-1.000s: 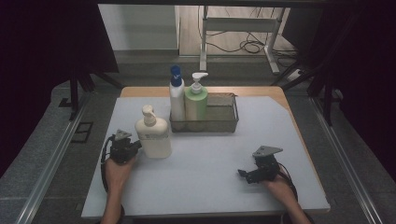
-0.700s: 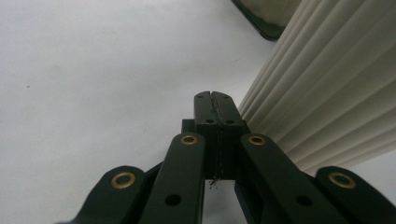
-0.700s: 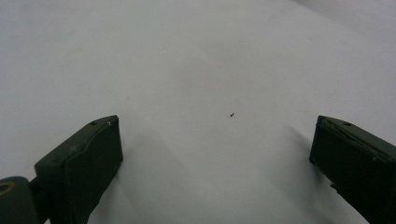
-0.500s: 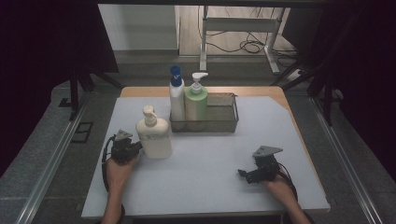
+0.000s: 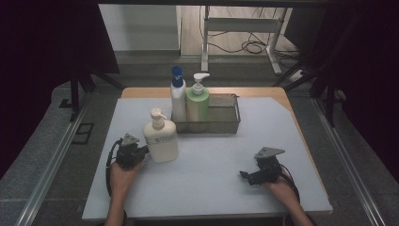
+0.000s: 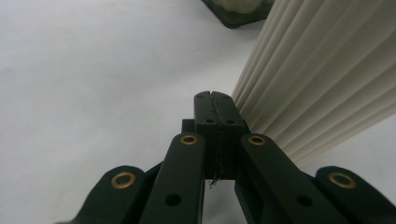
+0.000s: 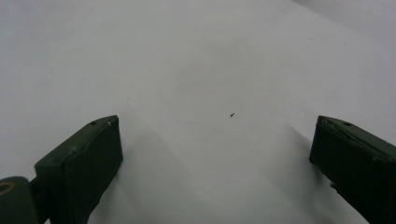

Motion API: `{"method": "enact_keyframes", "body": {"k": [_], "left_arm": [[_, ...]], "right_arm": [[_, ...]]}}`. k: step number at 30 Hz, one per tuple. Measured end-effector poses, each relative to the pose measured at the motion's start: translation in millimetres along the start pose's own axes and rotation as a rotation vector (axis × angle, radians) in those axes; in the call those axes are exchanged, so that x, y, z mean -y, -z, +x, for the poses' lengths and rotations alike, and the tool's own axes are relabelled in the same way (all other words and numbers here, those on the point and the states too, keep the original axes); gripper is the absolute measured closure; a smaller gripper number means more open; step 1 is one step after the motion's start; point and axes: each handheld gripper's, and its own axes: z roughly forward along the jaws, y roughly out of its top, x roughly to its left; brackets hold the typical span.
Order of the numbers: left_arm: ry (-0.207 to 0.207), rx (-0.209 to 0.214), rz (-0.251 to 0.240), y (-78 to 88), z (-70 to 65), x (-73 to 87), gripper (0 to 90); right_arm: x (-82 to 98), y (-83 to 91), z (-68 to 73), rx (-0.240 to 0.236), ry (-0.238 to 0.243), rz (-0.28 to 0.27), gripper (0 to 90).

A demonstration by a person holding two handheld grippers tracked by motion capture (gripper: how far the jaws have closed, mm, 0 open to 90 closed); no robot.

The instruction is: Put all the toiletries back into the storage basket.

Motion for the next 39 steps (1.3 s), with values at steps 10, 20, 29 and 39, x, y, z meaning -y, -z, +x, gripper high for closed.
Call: {"method": "enact_keyframes", "body": {"k": [10,20,29,39], "left_arm": [[-0.045,0.038,0.005,4.6,-19.0,1.9,89.3],[-0.059,0.076,0.02,7.9,-33.7,6.7,89.3],[-0.081,0.098,0.033,8.8,-47.4,9.5,89.3],[-0.11,0.125,0.043,8.9,-64.3,10.3,89.3]], "right_arm": [[0.1,0.0,0.1,0.0,0.0,-0.001,2.0],[0.1,0.0,0.1,0.0,0.0,-0.001,2.1],[0.1,0.0,0.1,0.001,0.001,-0.001,2.1],[0.1,0.1,0.0,-0.001,0.001,0.0,2.1]]}}
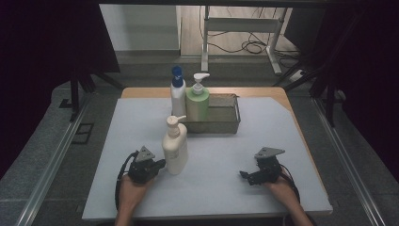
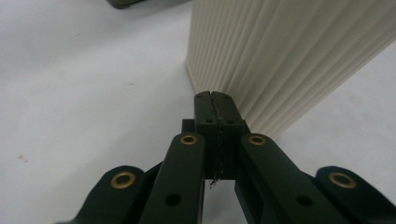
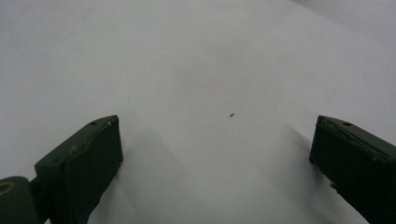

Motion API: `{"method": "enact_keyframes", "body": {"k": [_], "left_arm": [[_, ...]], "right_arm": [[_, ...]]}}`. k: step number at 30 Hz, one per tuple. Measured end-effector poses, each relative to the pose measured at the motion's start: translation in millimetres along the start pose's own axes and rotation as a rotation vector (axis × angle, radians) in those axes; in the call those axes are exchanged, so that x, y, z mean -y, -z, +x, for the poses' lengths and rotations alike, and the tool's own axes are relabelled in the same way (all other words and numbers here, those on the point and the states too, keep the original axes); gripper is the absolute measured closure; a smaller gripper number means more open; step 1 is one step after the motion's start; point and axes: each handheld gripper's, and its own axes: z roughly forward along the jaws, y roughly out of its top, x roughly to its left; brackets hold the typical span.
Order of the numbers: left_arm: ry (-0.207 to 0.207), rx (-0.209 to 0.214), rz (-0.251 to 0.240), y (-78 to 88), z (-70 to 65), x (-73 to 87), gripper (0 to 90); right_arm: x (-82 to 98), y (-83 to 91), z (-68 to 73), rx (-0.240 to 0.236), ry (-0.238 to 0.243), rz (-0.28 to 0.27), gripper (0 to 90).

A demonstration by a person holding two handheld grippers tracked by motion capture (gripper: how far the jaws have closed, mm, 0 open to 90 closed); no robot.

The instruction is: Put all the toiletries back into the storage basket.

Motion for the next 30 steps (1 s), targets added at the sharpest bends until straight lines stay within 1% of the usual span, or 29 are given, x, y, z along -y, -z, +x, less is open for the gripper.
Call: {"method": "enact_keyframes", "body": {"k": [6,12,22,27,30], "left_arm": [[-0.02,0.02,0.006,-2.9,-9.9,-1.5,89.3],[-0.03,0.046,0.007,-4.5,-20.5,-1.2,89.3],[-0.057,0.089,0.008,-11.1,-33.5,-5.0,89.3],[-0.061,0.098,0.001,-15.4,-39.9,-6.1,89.3],[-0.071,0.099,0.001,-18.6,-44.7,-7.6,89.3]], "right_arm": [[0.0,0.0,0.0,0.0,0.0,0.0,2.1],[0.0,0.0,-0.1,0.0,0.001,-0.001,2.1],[0.0,0.0,0.0,0.001,0.0,0.0,2.1],[0.0,-0.1,0.0,0.001,0.0,-0.001,2.1],[0.0,-0.1,0.0,0.0,0.0,-0.001,2.1]]}}
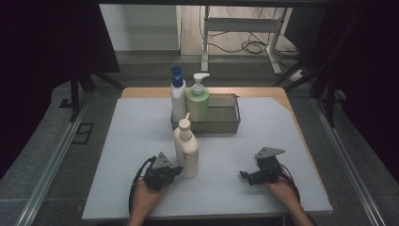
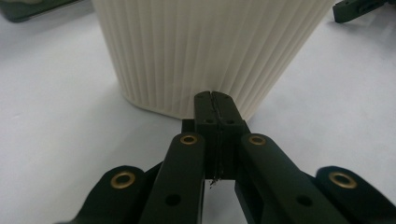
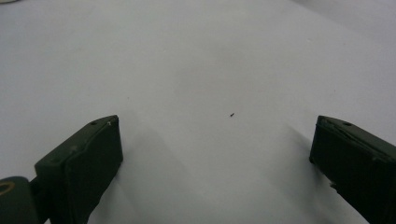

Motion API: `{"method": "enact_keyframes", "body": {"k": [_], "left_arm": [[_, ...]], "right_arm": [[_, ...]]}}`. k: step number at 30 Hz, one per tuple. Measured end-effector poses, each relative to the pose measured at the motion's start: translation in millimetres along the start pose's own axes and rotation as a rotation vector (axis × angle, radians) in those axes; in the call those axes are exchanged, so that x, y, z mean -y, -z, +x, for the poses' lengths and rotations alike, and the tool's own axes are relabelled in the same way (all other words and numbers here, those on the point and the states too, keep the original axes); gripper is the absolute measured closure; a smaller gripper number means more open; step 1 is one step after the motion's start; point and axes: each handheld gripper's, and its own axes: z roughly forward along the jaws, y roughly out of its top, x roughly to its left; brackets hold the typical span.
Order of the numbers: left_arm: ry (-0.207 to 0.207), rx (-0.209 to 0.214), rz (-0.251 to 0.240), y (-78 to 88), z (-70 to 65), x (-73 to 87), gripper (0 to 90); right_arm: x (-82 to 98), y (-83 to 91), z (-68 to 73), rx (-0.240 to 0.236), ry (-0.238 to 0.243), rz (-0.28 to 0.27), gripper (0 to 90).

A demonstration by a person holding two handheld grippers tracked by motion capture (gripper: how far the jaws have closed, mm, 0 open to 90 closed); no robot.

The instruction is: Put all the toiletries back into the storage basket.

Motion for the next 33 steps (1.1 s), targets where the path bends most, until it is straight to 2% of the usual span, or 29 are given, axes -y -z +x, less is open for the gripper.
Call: {"method": "enact_keyframes", "body": {"k": [8,18,28,33], "left_arm": [[-0.018,0.012,0.001,-10.7,-8.8,-5.4,89.2],[-0.019,0.022,-0.002,-19.1,-11.6,-8.9,89.2],[-0.031,0.023,0.008,-17.9,-10.9,-9.8,89.0],[-0.026,0.016,0.005,-13.8,-10.0,-8.1,85.2]], "right_arm": [[0.0,0.0,0.0,0.001,0.0,0.0,2.1],[0.0,-0.1,0.0,-0.001,-0.001,0.0,2.0],[0.0,0.0,0.0,0.0,-0.001,0.0,2.1],[-0.1,0.2,0.0,-0.001,-0.002,0.001,2.2]]}}
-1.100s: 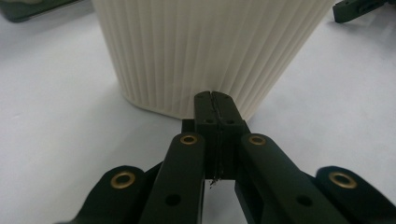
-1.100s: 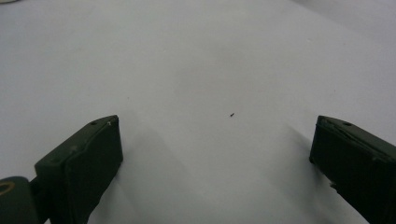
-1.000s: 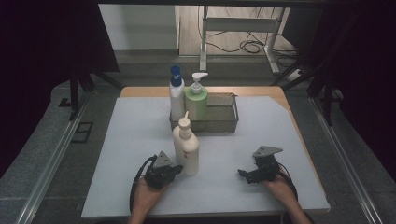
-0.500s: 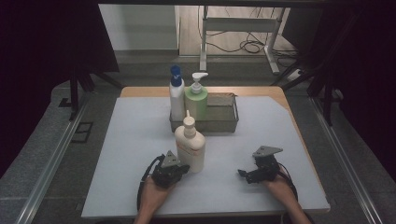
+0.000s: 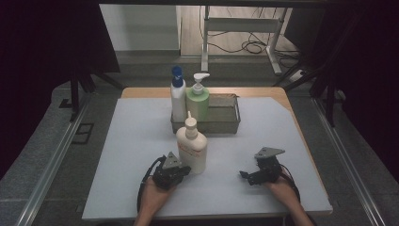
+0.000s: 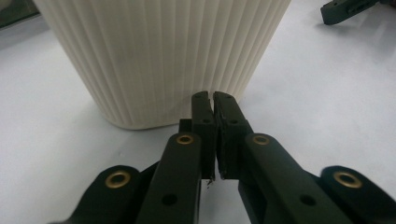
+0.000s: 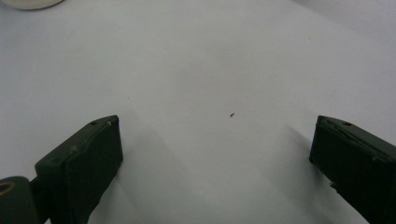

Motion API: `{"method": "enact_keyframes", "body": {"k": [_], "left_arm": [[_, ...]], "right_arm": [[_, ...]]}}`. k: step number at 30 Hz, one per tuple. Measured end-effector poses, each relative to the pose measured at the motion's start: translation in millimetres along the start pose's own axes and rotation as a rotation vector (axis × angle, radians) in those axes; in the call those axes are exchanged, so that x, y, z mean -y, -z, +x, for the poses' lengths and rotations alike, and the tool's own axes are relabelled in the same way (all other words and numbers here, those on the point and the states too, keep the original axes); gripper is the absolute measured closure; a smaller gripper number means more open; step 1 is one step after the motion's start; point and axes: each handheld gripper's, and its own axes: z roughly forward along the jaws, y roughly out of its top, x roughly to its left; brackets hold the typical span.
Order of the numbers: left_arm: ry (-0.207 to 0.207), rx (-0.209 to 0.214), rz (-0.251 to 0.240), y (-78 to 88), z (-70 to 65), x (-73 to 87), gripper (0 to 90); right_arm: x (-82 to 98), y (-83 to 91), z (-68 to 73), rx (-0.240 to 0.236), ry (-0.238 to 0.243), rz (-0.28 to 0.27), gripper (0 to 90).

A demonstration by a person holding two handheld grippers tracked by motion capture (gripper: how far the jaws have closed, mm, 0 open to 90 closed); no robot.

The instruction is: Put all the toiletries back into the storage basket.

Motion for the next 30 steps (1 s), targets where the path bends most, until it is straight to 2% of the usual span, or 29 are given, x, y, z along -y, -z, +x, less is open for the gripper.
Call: {"method": "enact_keyframes", "body": {"k": [17,30], "left_arm": [[-0.019,-0.088,-0.007,13.4,0.5,3.8,59.3],[0.011,-0.138,0.022,18.1,5.0,10.7,39.1]], "right_arm": [[-1.3,4.3,2.6,-0.016,0.006,-0.01,4.3],[-3.7,8.3,9.7,-0.034,0.03,-0.013,3.4]]}}
